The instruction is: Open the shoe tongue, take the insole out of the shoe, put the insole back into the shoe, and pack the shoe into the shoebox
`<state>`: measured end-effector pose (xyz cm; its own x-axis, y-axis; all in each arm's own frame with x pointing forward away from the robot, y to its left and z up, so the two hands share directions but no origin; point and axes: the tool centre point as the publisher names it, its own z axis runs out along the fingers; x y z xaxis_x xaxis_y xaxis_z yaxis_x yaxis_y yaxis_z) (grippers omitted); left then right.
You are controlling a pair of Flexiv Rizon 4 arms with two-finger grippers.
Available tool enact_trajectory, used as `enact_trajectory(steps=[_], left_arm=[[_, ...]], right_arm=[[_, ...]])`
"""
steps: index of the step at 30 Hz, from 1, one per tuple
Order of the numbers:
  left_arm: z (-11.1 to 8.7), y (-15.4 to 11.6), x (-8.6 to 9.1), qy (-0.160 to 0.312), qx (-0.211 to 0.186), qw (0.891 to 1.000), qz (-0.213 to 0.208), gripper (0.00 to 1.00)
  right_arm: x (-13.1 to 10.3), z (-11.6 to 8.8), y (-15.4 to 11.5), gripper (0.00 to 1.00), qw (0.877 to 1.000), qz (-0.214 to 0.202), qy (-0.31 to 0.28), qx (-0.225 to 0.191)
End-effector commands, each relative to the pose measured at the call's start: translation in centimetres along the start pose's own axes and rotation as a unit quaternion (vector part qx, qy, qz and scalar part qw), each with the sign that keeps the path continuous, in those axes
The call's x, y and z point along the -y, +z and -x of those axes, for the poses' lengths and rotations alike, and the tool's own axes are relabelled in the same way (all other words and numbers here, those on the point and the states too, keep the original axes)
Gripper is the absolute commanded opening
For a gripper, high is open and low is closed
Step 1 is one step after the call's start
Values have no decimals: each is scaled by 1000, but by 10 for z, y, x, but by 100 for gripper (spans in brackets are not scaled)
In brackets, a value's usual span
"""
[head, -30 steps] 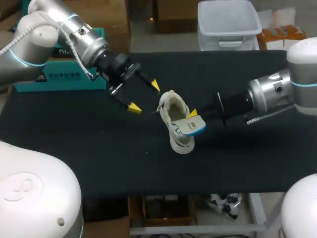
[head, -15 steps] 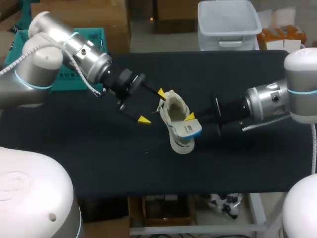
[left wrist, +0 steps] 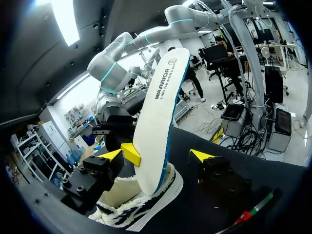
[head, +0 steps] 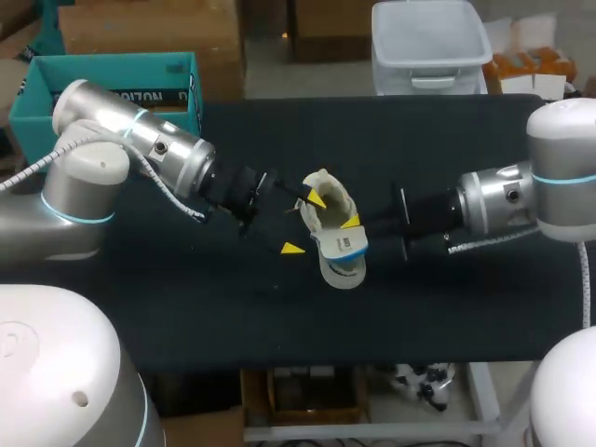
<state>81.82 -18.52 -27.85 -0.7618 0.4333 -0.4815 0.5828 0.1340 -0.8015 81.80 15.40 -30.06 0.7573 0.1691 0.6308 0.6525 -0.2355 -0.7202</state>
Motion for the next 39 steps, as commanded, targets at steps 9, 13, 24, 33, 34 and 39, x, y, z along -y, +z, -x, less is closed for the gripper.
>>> enact_trajectory(steps=[9, 13, 24, 33, 34, 39], left_arm=[[-2, 8, -9, 10, 41, 999, 6, 80], [0, 14, -13, 14, 42, 999, 9, 48], [4, 21, -23, 20, 38, 999, 24, 48], [8, 21, -32, 20, 37, 999, 33, 47], [9, 21, -33, 19, 36, 999, 34, 47], [9, 23, -37, 18, 30, 999, 39, 38]], right_arm=[[-6, 16, 9, 0, 999, 20, -16, -47], [-7, 17, 7, 0, 998, 23, -15, -53], [-15, 17, 5, 0, 995, 40, -29, -92], [-31, 13, 6, 0, 994, 34, -29, -100], [-32, 12, 6, 0, 994, 33, -29, -99], [-38, 8, 3, 0, 994, 29, -28, -98]])
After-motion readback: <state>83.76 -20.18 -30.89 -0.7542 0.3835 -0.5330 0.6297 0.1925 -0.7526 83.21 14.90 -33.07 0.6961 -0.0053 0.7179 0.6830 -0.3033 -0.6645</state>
